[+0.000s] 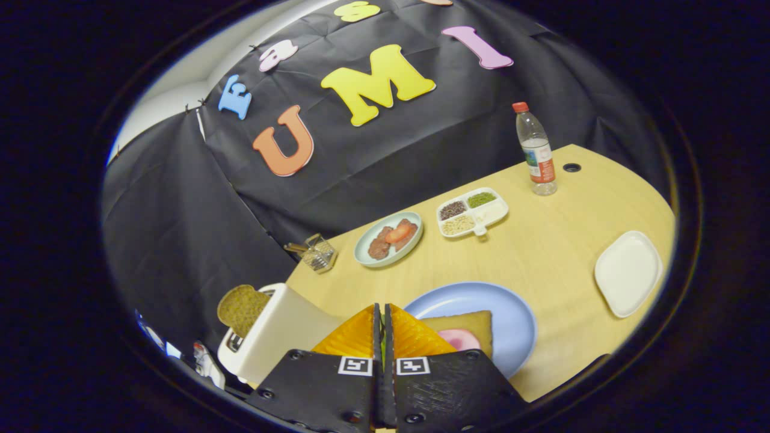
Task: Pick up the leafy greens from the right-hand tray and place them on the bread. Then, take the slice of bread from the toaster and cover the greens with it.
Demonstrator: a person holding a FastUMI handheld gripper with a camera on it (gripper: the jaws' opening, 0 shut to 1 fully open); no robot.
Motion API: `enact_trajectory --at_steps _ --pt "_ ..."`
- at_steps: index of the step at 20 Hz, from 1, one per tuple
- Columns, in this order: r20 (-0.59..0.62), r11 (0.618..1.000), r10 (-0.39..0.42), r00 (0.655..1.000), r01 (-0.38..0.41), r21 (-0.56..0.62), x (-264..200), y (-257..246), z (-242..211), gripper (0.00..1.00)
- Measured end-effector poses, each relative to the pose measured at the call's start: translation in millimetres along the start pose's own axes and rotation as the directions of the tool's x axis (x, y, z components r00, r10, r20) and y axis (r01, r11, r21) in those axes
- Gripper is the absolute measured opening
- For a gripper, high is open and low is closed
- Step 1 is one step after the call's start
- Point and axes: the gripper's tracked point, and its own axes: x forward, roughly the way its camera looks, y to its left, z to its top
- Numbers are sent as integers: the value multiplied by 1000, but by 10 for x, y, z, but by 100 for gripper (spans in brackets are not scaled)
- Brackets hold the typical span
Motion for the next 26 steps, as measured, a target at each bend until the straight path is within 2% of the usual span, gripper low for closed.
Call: enact_trajectory --at_steps 6,9,12,13,16,18,22,26 --pt "-12 994 -103 995 102 -43 22 -571 -31 0" --pt "-29 989 -128 991 125 -72 59 -730 -95 3" --pt "-25 985 -136 990 133 -114 40 -762 -111 24" --pt "-13 981 -143 990 140 -135 26 -766 -86 25" --pt "92 964 -173 981 188 -187 -190 -736 127 72" --pt "175 943 -199 964 237 -235 -355 -651 276 96" --pt "340 913 -197 919 299 -279 -793 -185 521 96" --pt "426 902 -159 891 306 -303 -1068 490 469 96"
